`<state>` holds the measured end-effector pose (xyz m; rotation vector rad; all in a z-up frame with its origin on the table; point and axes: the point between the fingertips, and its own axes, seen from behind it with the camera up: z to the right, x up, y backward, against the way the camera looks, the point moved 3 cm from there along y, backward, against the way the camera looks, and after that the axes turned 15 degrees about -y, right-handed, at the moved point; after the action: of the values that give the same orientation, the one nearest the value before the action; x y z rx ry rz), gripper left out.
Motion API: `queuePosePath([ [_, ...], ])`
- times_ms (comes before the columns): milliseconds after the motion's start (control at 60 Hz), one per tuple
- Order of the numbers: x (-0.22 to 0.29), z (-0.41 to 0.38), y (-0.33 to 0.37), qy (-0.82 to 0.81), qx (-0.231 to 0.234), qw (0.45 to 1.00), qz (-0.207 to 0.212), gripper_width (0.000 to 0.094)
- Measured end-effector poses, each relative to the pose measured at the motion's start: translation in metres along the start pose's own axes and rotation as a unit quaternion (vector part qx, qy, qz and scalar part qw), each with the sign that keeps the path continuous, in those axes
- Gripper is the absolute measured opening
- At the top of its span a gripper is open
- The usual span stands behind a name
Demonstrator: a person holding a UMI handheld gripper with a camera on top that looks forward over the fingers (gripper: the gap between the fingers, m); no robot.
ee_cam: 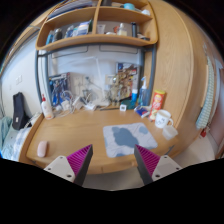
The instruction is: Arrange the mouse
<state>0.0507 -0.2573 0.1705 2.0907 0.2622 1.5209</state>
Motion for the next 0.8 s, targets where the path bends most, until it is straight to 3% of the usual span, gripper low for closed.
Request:
queuePosePath([
  [200,-0.116,-0.100,-0.006,0.031,0.053,0.995,-0.078,0.0835],
  [400,-0.183,-0.208,-0.019,0.070,0.113,0.982,-0.135,0.0851],
  [567,-0.207,-0.281,-0.051,0.078,0.140,0.977,-0.144,0.0848],
  [800,-0.209,-0.333,-0.107,0.083,0.129,0.977,-0.149,0.0829],
])
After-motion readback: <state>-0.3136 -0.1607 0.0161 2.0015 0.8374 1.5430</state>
